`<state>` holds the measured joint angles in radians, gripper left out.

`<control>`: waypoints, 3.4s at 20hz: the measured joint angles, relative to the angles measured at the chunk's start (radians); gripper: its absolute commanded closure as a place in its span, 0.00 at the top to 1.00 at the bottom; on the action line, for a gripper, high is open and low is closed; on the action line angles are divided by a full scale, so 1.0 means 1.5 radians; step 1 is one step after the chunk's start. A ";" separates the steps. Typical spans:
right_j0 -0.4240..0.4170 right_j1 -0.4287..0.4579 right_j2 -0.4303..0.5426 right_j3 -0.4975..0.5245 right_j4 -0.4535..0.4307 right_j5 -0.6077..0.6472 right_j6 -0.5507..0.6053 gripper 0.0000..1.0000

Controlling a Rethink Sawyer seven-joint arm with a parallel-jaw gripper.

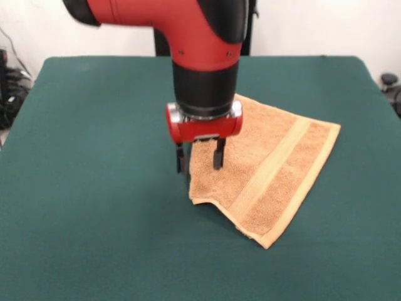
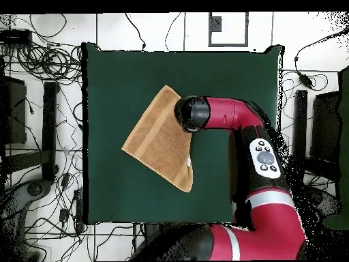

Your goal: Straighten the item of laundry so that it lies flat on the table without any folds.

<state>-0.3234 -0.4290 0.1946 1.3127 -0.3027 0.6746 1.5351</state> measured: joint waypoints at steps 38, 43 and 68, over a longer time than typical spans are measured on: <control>0.019 0.086 0.006 -0.060 0.012 0.007 0.000 1.00; -0.017 0.090 0.051 -0.063 0.008 0.018 -0.001 1.00; 0.079 0.108 0.080 -0.158 -0.056 0.109 -0.001 1.00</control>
<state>-0.2048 -0.2668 0.3147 1.0764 -0.3863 0.8378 1.5339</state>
